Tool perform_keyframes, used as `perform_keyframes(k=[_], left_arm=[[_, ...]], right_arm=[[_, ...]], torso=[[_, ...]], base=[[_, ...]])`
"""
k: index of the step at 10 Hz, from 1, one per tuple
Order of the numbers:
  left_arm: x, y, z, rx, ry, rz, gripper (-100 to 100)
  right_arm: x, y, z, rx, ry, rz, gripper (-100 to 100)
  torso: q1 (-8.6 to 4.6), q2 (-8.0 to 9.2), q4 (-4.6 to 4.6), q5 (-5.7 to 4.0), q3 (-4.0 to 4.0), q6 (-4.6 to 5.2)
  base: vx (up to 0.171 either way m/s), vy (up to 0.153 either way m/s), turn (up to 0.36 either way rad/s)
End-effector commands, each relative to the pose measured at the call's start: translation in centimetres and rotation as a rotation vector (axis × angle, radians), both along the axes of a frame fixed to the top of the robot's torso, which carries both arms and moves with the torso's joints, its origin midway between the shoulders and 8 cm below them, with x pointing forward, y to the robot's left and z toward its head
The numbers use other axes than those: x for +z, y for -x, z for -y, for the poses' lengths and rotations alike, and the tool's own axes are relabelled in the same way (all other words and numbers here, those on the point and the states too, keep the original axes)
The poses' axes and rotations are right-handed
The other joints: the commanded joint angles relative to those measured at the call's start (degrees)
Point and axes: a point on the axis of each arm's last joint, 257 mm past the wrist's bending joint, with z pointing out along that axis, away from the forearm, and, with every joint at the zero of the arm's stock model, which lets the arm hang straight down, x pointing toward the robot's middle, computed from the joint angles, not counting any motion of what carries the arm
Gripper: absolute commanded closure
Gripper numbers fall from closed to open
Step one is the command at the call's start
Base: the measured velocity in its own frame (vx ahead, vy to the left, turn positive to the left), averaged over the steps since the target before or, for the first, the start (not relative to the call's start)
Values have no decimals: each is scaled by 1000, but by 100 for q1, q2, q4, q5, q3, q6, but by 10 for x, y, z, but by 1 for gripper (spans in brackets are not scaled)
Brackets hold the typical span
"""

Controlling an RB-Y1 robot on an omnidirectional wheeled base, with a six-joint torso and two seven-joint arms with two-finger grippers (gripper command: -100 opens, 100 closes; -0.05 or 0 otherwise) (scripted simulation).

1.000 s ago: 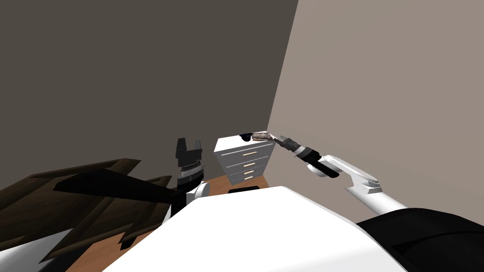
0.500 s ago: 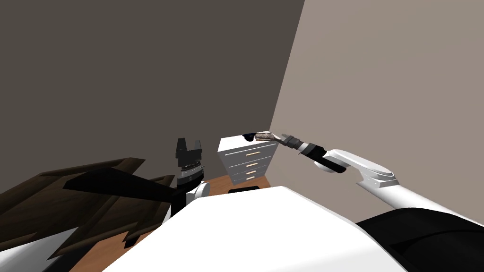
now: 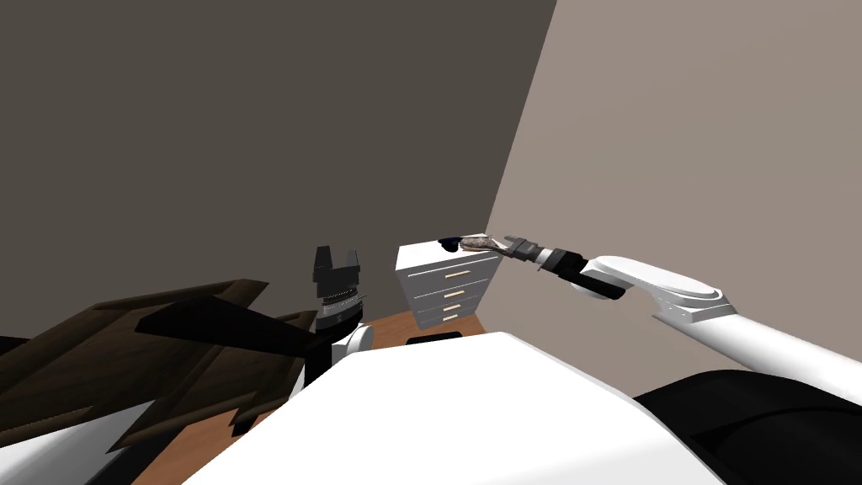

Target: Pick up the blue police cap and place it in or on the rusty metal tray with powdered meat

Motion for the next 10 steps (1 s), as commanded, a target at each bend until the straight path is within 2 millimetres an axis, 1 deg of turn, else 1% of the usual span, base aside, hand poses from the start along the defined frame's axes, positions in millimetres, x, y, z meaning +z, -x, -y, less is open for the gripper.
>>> perform_keyframes(k=[1, 2, 3, 4, 5, 7, 8, 10], left_arm=[[0, 0, 0, 0, 0, 0, 0], [0, 0, 0, 0, 0, 0, 0], [0, 0, 0, 0, 0, 0, 0], [0, 0, 0, 0, 0, 0, 0], [0, 0, 0, 0, 0, 0, 0], [0, 0, 0, 0, 0, 0, 0], [0, 0, 0, 0, 0, 0, 0], [0, 0, 0, 0, 0, 0, 0]], right_arm=[[2, -2, 3, 4, 51, -6, -100], [2, -5, 11, -4, 114, -13, -100], [3, -6, 9, 3, 127, -15, -100], [3, -8, 17, -2, 189, -23, -100], [4, -9, 16, 3, 199, -25, -100], [3, -13, 29, -3, 315, -44, -100], [5, -15, 27, 6, 330, -46, -100], [2, -18, 37, 5, 435, -68, -100]], torso=[[0, 0, 0, 0, 0, 0], [-5, -2, 0, -1, -1, 1], [2, -3, -1, 0, -2, 0], [-1, -1, 0, 0, -1, 1], [7, -2, -1, 1, -1, 0], [1, -2, -1, 0, -2, 0], [13, -4, -1, 2, -2, 0], [9, -5, -1, 2, -3, -1]], base=[[13, 71, 13], [15, 92, 41], [9, 82, 13], [15, 105, 35], [13, 89, 13], [16, 106, 51], [18, 101, 10], [20, 122, 58]])
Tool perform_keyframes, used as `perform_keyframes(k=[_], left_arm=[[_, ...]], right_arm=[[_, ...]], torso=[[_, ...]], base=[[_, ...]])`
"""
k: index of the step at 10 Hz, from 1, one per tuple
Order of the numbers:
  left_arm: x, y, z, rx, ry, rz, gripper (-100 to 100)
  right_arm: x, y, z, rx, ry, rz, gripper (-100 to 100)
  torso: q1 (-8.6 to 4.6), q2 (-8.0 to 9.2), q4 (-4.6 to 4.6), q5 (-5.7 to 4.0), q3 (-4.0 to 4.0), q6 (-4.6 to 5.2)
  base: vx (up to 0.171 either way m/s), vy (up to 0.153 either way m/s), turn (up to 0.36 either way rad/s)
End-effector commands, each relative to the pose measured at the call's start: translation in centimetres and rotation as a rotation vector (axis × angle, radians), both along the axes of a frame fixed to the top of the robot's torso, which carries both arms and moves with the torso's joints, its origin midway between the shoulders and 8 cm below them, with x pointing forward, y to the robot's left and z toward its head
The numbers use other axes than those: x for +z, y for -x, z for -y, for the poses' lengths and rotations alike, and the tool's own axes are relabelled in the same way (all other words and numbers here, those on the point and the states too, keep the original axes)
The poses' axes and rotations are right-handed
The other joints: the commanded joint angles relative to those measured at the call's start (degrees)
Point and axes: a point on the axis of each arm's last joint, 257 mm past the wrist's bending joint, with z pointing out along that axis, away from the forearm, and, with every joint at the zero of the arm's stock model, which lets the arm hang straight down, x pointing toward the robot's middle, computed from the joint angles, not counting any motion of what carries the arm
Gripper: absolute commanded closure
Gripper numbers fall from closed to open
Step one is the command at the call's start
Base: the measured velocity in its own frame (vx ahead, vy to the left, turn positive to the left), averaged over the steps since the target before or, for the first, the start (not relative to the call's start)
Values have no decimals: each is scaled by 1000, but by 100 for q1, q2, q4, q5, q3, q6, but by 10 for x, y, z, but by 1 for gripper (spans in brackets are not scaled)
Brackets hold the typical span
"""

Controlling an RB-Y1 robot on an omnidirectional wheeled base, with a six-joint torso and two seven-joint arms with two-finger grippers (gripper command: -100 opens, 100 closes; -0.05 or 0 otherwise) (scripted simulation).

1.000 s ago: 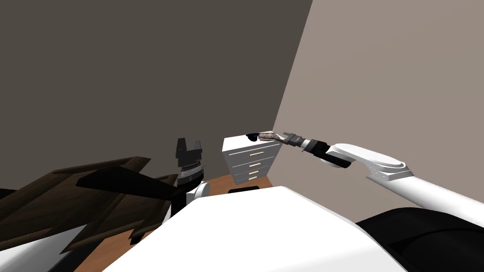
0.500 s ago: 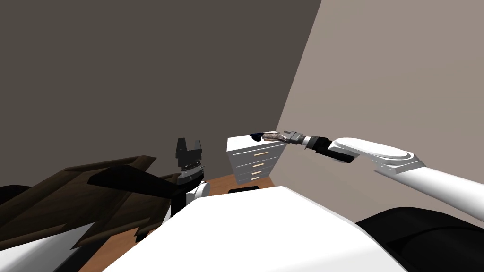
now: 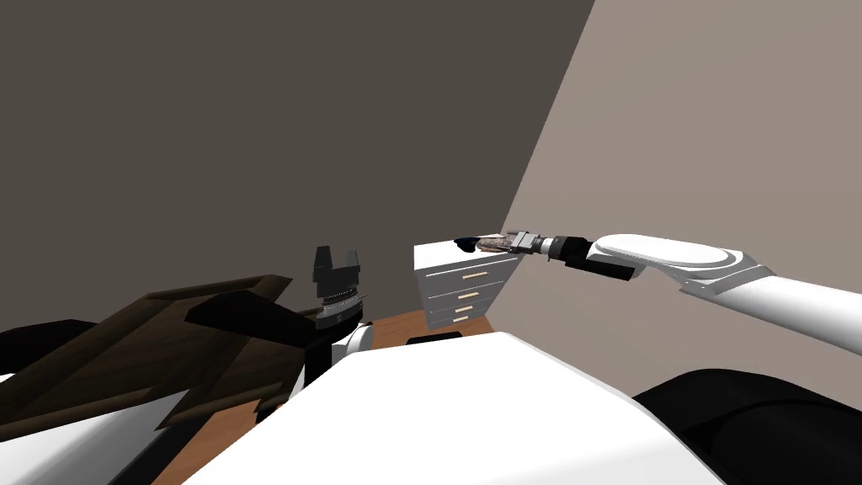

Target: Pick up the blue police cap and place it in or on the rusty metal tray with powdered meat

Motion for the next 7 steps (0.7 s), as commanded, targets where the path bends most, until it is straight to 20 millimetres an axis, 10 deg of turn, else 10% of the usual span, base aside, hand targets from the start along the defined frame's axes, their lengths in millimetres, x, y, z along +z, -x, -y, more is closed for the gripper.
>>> perform_keyframes(k=[1, 7], left_arm=[[0, 0, 0, 0, 0, 0, 0], [0, 0, 0, 0, 0, 0, 0]], right_arm=[[-3, -3, 8, 2, 81, -18, -100], [-14, -9, 20, 24, 273, -81, -100]], torso=[[0, 0, 0, 0, 0, 0], [3, 0, 0, 1, 0, 1]], base=[[27, 171, 58], [28, 126, 43]])
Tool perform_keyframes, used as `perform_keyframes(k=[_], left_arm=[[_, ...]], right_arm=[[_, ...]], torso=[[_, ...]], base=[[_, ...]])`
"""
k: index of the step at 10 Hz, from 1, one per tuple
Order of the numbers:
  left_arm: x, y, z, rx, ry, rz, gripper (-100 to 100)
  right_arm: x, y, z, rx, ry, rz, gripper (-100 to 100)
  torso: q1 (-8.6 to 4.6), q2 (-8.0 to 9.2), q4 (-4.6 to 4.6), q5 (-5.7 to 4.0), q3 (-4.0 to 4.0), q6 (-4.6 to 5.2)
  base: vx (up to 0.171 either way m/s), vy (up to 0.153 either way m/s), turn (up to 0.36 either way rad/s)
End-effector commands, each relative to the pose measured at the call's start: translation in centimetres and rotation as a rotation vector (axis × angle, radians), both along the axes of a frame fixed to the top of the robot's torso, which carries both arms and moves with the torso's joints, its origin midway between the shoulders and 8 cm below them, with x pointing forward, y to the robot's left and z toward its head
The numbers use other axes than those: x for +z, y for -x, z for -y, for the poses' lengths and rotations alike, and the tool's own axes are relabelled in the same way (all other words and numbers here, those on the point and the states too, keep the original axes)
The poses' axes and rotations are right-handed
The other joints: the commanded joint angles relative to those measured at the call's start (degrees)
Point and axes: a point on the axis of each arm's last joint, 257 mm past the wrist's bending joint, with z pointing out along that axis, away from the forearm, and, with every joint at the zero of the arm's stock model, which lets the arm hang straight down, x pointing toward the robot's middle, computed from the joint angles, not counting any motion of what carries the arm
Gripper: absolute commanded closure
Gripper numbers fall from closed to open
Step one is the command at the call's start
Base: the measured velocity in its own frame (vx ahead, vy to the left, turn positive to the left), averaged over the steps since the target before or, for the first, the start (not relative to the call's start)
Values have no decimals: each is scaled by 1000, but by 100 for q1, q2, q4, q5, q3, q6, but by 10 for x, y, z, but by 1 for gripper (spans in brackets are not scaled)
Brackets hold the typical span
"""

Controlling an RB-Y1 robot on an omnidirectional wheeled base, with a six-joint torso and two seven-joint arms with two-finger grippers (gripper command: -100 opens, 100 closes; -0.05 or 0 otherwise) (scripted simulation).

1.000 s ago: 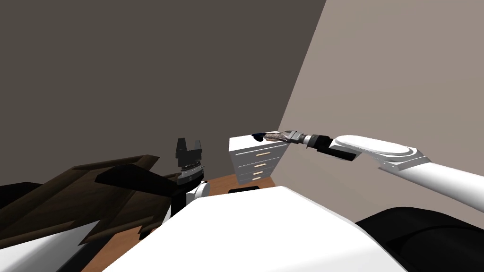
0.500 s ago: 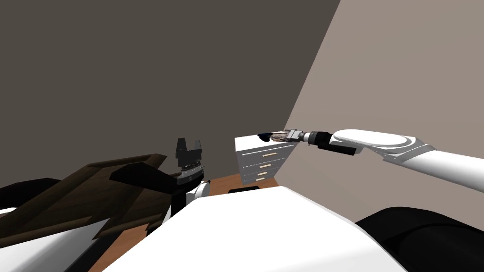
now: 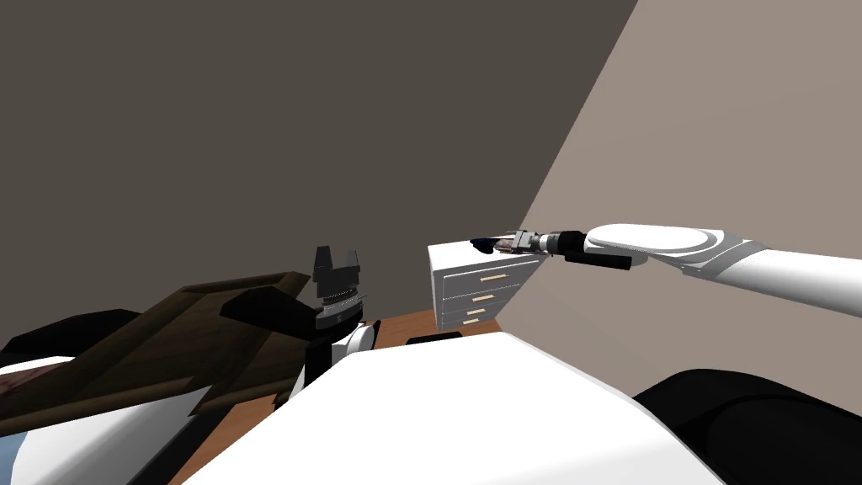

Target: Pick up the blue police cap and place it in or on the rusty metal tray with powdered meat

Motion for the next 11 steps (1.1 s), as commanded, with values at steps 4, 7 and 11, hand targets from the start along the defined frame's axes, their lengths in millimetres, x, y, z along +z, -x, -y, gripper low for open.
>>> perform_keyframes(k=[4, 7, 11], left_arm=[[0, 0, 0, 0, 0, 0, 0], [0, 0, 0, 0, 0, 0, 0], [0, 0, 0, 0, 0, 0, 0]], right_arm=[[-11, -2, 7, 7, 78, -37, -100], [-11, -2, 7, 7, 81, -37, 100], [-11, -2, 6, 8, 81, -37, 100]], torso=[[1, -4, -1, 0, -2, 0], [-53, 13, 4, -14, 8, 4], [-62, 10, 2, -18, 6, 3]], base=[[29, 119, 43], [2, 6, 0], [0, 0, 0]])
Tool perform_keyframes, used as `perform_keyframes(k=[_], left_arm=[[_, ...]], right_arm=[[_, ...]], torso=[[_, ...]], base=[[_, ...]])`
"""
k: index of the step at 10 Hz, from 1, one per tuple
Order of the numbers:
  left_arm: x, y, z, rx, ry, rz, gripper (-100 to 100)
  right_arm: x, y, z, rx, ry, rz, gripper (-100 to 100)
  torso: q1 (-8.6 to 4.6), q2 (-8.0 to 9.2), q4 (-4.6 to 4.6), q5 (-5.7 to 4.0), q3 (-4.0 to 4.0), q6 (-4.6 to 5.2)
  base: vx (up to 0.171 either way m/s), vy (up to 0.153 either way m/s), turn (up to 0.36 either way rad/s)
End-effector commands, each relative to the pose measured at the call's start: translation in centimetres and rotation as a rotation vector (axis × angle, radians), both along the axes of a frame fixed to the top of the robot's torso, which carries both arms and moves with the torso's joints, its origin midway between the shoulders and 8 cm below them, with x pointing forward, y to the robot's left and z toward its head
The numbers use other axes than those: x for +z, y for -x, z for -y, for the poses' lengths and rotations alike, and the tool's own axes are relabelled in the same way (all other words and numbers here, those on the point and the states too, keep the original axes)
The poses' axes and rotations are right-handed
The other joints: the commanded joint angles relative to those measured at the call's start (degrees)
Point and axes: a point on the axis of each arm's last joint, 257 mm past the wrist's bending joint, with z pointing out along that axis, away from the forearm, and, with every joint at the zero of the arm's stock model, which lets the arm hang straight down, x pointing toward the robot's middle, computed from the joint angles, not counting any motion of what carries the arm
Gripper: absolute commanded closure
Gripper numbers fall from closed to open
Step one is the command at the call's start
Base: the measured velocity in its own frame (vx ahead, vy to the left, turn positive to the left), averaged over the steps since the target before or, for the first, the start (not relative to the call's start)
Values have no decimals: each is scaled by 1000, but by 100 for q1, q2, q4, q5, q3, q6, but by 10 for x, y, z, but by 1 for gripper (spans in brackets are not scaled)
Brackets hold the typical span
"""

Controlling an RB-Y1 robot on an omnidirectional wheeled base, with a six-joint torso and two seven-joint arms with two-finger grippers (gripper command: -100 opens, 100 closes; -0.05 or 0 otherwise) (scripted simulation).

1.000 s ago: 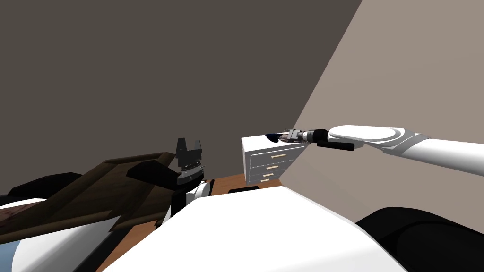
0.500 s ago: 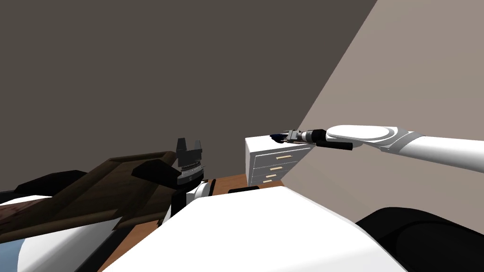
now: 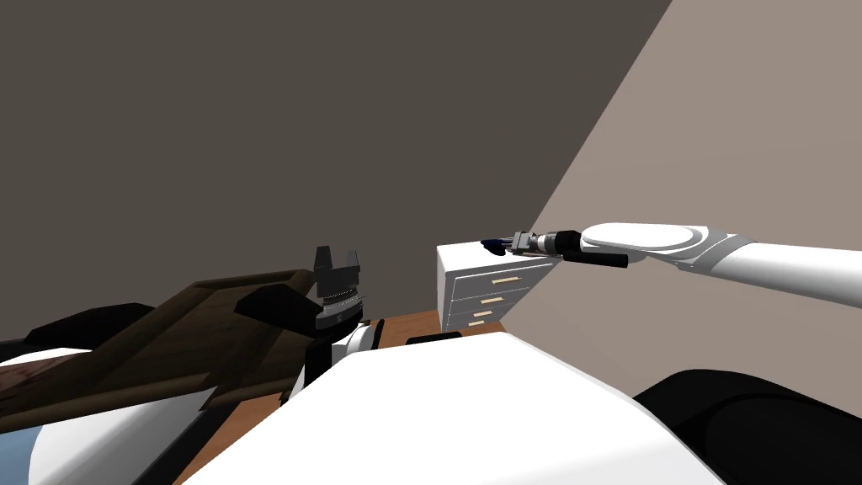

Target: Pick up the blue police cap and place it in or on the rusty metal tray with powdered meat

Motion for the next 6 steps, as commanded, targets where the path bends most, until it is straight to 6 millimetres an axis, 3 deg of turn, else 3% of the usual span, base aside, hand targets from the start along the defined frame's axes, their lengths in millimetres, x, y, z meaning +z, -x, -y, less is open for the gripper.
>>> perform_keyframes(k=[1, 2, 3, 4, 6], left_arm=[[0, 0, 0, 0, 0, 0, 0], [0, 0, 0, 0, 0, 0, 0], [0, 0, 0, 0, 0, 0, 0], [0, 0, 0, 0, 0, 0, 0], [0, 0, 0, 0, 0, 0, 0]], right_arm=[[0, 0, 0, 0, 0, 0, 0], [0, 0, 0, 0, 0, 0, 100], [0, 0, 0, 0, 0, 0, 0], [14, -8, -11, 24, -3, 9, 100], [19, -10, -15, 31, -3, 12, 100]], torso=[[0, 0, 0, 0, 0, 0], [0, 0, 0, 0, 0, 0], [1, 0, 0, -1, 0, 0], [1, 0, -1, -1, 0, 0], [-49, 20, 9, -9, 15, 12]], base=[[0, 0, 0], [0, 0, 0], [0, 0, 0], [-20, -83, -259], [-23, -107, -102]])
